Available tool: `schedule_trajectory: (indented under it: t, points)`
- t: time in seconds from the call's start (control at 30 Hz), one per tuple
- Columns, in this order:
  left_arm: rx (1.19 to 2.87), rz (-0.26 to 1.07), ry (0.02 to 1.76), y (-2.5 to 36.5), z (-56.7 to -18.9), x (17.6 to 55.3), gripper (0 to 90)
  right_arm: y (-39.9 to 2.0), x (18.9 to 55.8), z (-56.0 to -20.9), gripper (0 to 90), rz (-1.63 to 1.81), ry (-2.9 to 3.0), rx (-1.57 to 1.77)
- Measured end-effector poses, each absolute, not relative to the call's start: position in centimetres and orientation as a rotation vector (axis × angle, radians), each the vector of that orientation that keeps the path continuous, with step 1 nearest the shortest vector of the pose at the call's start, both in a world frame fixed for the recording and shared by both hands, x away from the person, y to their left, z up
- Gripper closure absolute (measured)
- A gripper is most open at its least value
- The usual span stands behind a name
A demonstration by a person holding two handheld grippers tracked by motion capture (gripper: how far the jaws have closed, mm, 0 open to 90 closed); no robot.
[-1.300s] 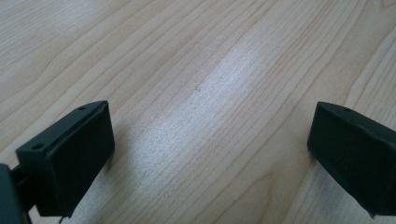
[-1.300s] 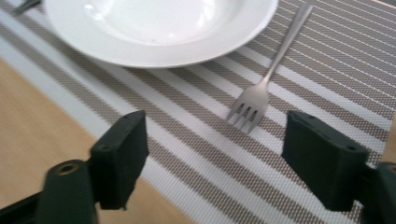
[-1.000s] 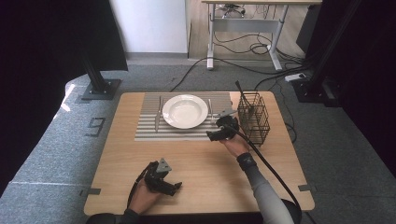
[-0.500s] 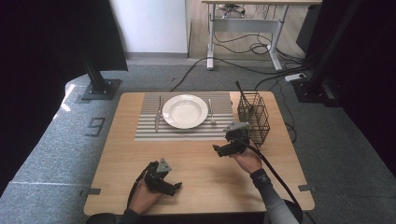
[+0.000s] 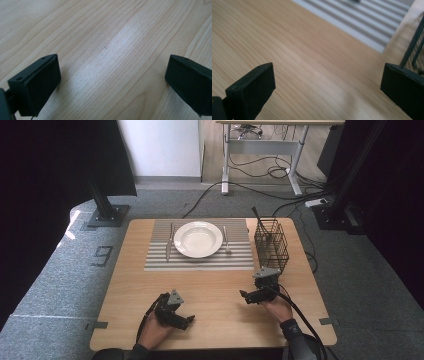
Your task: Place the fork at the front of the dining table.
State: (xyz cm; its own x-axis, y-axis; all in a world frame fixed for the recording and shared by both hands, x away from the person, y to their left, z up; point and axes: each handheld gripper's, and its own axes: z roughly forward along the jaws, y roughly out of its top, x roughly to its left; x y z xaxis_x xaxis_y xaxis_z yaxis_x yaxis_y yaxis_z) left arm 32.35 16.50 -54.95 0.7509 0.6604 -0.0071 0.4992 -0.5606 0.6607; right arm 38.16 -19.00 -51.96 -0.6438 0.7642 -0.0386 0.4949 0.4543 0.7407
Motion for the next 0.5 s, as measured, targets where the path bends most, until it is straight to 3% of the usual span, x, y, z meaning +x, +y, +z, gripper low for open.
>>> schedule_trajectory:
  t: [0.23, 0.5]
  points:
    - [2.286, 0.317, 0.867, 16.5, -55.0, 32.3, 0.0, -20.5, 38.2, -55.4, 0.0, 0.955, 2.364, 1.112]
    - [2.289, 0.318, 0.865, 16.5, -55.0, 32.3, 0.0, -20.8, 38.5, -55.7, 0.0, 0.994, 2.358, 1.158]
